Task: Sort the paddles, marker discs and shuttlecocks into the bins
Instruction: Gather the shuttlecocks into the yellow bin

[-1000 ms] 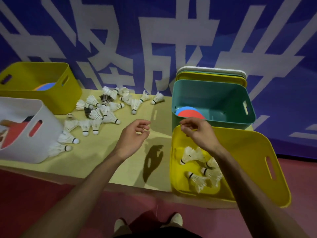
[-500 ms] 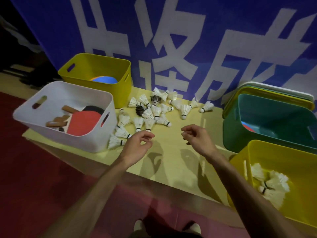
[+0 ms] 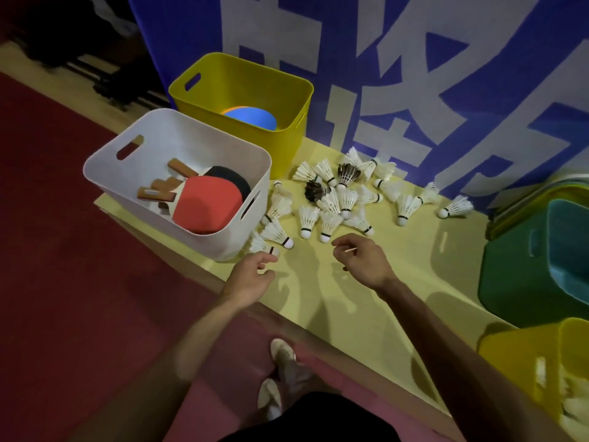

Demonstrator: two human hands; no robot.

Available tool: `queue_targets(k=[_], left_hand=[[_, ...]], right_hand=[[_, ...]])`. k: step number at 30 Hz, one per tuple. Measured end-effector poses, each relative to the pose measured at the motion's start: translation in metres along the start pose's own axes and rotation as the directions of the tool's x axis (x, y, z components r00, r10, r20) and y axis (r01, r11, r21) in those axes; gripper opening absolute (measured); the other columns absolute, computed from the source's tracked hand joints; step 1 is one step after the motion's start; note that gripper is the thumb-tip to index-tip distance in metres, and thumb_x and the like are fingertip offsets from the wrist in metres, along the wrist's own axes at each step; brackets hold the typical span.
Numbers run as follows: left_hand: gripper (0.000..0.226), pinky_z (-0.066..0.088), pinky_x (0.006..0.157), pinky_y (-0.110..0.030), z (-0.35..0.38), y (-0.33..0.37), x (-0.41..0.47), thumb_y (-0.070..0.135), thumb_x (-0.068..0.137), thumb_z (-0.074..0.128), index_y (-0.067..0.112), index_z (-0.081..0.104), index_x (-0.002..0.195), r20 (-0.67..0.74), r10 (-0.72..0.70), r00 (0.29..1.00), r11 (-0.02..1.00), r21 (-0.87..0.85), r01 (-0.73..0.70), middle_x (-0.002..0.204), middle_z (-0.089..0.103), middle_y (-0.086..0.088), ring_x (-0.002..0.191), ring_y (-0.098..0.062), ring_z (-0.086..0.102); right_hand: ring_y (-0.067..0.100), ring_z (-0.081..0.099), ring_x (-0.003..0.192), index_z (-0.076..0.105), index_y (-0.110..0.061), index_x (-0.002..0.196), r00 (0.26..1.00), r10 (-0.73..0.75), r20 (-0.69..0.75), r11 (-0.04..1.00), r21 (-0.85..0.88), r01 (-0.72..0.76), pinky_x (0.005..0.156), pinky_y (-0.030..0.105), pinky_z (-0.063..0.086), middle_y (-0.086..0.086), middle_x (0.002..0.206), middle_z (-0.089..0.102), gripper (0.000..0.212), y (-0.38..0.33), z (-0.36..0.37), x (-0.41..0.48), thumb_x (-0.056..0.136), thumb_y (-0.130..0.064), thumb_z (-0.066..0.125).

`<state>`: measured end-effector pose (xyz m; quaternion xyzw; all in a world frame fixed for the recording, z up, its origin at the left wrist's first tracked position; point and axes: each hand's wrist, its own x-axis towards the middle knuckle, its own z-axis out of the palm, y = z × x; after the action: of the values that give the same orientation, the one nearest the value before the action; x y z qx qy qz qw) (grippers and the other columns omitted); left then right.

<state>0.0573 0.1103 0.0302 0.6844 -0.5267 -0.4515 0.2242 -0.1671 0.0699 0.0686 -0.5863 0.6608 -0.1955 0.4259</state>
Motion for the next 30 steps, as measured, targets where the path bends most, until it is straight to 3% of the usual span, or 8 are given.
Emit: queue_targets(k=[4, 7, 11, 14, 16, 20, 27, 30], left_hand=[[0.034, 0.044, 0.09, -0.027, -0.001, -0.004, 0.021, 0.002, 0.085, 0.058, 0.014, 0.063, 0.116, -0.032, -0.024, 0.999, 0.999, 0.027, 0.024, 0.119, 0.056, 0.002, 0.107, -0.02, 0.056], [0.037, 0.05, 0.092, -0.038, 0.002, -0.012, 0.043, 0.008, 0.084, 0.059, 0.02, 0.06, 0.119, -0.031, -0.078, 0.996, 0.993, 0.082, 0.08, 0.131, 0.047, -0.001, 0.106, -0.02, 0.058], [0.049, 0.043, 0.102, -0.04, 0.012, -0.018, 0.061, 0.018, 0.085, 0.06, 0.021, 0.049, 0.132, -0.075, -0.107, 0.991, 0.984, 0.134, 0.116, 0.147, 0.034, -0.005, 0.137, -0.022, 0.033], [0.068, 0.044, 0.1, -0.045, 0.016, -0.017, 0.066, 0.029, 0.078, 0.052, 0.019, 0.033, 0.143, -0.139, -0.16, 0.977, 0.987, 0.007, 0.162, 0.143, 0.038, -0.008, 0.131, -0.024, 0.04], [0.063, 0.046, 0.097, -0.043, 0.017, -0.02, 0.07, 0.026, 0.075, 0.054, 0.02, 0.037, 0.136, -0.149, -0.186, 0.971, 0.98, -0.1, 0.172, 0.132, 0.049, -0.006, 0.121, -0.025, 0.05], [0.031, 0.044, 0.072, -0.023, 0.019, -0.012, 0.079, 0.016, 0.075, 0.063, 0.025, 0.047, 0.1, -0.209, -0.213, 0.955, 0.966, -0.19, 0.174, 0.094, 0.059, 0.007, 0.089, -0.019, 0.061], [0.02, 0.041, 0.075, -0.022, 0.016, -0.019, 0.075, 0.008, 0.081, 0.066, 0.012, 0.062, 0.101, -0.315, -0.239, 0.919, 0.968, -0.149, 0.2, 0.094, 0.061, 0.004, 0.09, -0.016, 0.06], [0.006, 0.047, 0.076, -0.027, 0.013, -0.018, 0.07, 0.006, 0.081, 0.067, 0.006, 0.066, 0.087, -0.378, -0.158, 0.912, 0.986, -0.107, 0.127, 0.084, 0.061, 0.002, 0.082, -0.017, 0.059]], right_hand=[[0.02, 0.065, 0.095, 0.067, -0.017, 0.106, 0.998, -0.025, 0.064, 0.999, -0.037, 0.028, 0.09, 0.041, 0.052, -0.004, 0.108, 0.066, 0.02, -0.003, 0.016, 0.046, 0.086, -0.017, 0.061], [0.024, 0.063, 0.101, 0.062, -0.013, 0.115, 0.994, -0.046, 0.095, 0.994, -0.098, 0.056, 0.088, 0.029, 0.047, 0.001, 0.12, 0.061, 0.028, -0.004, 0.024, 0.082, 0.088, -0.016, 0.061], [0.024, 0.05, 0.122, 0.053, -0.009, 0.13, 0.988, -0.085, 0.13, 0.978, -0.179, 0.107, 0.092, 0.021, 0.033, 0.009, 0.134, 0.053, 0.043, 0.002, 0.041, 0.123, 0.088, -0.013, 0.061], [0.024, 0.037, 0.135, 0.039, -0.006, 0.141, 0.982, -0.089, 0.164, 0.981, -0.153, 0.115, 0.103, 0.02, 0.024, 0.012, 0.146, 0.041, 0.058, 0.001, 0.055, 0.144, 0.088, -0.01, 0.06], [0.026, 0.032, 0.138, 0.032, -0.005, 0.145, 0.981, -0.072, 0.179, 0.983, -0.156, 0.101, 0.107, 0.023, 0.023, 0.013, 0.149, 0.035, 0.064, 0.001, 0.063, 0.155, 0.088, -0.009, 0.059], [0.031, 0.041, 0.128, 0.034, -0.002, 0.141, 0.987, -0.02, 0.159, 0.982, -0.184, 0.05, 0.103, 0.029, 0.032, 0.02, 0.141, 0.041, 0.062, 0.002, 0.073, 0.165, 0.083, -0.001, 0.057], [0.028, 0.057, 0.108, 0.056, -0.005, 0.12, 0.993, -0.056, 0.107, 0.954, -0.287, 0.085, 0.084, 0.027, 0.042, 0.017, 0.121, 0.054, 0.038, 0.005, 0.071, 0.169, 0.082, -0.003, 0.062], [0.028, 0.061, 0.099, 0.068, -0.006, 0.104, 0.992, -0.105, 0.068, 0.946, -0.3, 0.121, 0.079, 0.028, 0.047, 0.017, 0.113, 0.059, 0.02, 0.002, 0.068, 0.163, 0.086, -0.01, 0.062]])
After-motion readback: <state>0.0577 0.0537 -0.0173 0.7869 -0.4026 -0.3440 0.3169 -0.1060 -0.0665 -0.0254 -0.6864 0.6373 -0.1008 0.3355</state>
